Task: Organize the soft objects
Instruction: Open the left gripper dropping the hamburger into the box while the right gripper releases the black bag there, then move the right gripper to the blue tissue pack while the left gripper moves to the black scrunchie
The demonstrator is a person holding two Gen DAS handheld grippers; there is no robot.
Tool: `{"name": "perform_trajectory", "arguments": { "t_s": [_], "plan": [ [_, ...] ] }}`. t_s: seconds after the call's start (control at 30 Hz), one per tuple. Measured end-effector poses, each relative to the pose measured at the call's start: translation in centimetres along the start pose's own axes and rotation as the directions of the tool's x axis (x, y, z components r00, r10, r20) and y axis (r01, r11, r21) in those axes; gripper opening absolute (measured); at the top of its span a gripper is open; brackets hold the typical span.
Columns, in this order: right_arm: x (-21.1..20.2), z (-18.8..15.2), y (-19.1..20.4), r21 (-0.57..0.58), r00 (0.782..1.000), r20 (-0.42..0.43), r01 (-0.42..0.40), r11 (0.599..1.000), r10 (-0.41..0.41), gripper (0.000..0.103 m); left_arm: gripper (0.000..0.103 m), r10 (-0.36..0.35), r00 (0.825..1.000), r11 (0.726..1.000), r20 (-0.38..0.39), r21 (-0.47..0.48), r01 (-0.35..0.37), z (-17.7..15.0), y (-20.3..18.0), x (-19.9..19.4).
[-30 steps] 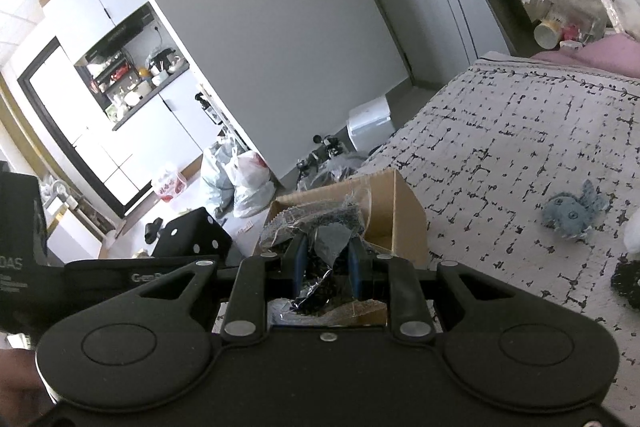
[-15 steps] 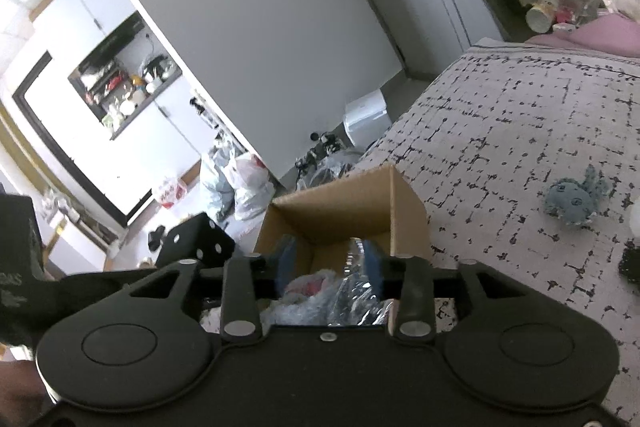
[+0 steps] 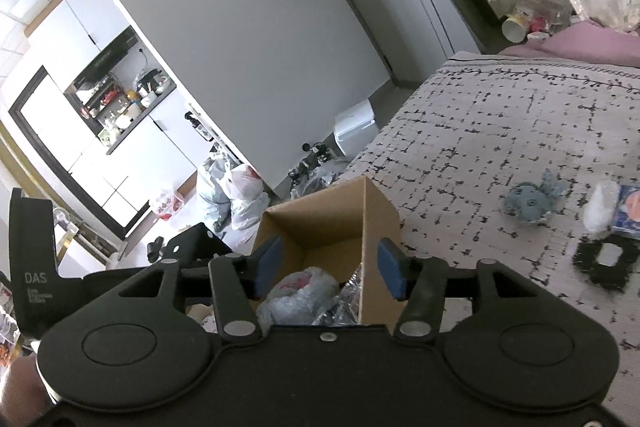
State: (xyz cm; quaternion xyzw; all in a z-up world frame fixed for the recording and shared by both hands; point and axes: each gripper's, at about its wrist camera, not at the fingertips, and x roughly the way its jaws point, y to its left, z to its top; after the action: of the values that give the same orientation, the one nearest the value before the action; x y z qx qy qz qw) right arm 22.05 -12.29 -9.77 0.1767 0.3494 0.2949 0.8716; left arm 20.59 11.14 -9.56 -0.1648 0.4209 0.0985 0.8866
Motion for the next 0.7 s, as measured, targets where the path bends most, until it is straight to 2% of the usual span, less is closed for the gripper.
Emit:
{"name": "perform_trajectory", "arguments": {
  "t_s": [0.13,0.23,0.3,0.37,0.47,0.53,0.7],
  "plan": [
    [-1.2,0.2,-0.5,0.003,1.000,0.004,0.016,1.000,-0.016,0.060,0.072,-0.001,1.000,1.000,0.004,0.019,0.001,0.0,-0.9,-0.7],
    [-2.2,0.4,-0.8,0.000,1.000,0.007,0.029,1.000,-0.029,0.066,0.074,0.004,1.000,0.999,0.006,0.034,-0.004,-0.1,-1.5,-1.1],
    [-2.9,0.6,-1.1,0.001,0.999,0.013,0.039,0.999,-0.039,0.074,0.075,0.005,1.000,0.999,0.007,0.041,-0.005,-0.1,-1.9,-1.4],
    [-3.5,0.7,-1.5,0.005,0.999,0.018,0.044,0.999,-0.044,0.075,0.076,0.007,1.000,0.999,0.009,0.050,-0.007,-0.2,-2.4,-1.6],
    [-4.5,1.0,-2.2,0.011,0.998,0.022,0.060,0.998,-0.060,0.085,0.078,0.008,1.000,0.998,0.015,0.061,-0.009,-0.2,-3.1,-2.0],
    [-5.2,1.3,-2.5,0.008,0.997,0.029,0.070,0.998,-0.070,0.085,0.079,0.004,1.000,0.998,0.018,0.070,-0.005,-0.4,-3.7,-2.2],
    [-6.7,1.9,-3.9,0.008,0.994,0.044,0.100,0.995,-0.100,0.094,0.079,-0.001,1.000,0.996,0.010,0.086,0.000,-0.6,-5.3,-2.1]
  ]
}}
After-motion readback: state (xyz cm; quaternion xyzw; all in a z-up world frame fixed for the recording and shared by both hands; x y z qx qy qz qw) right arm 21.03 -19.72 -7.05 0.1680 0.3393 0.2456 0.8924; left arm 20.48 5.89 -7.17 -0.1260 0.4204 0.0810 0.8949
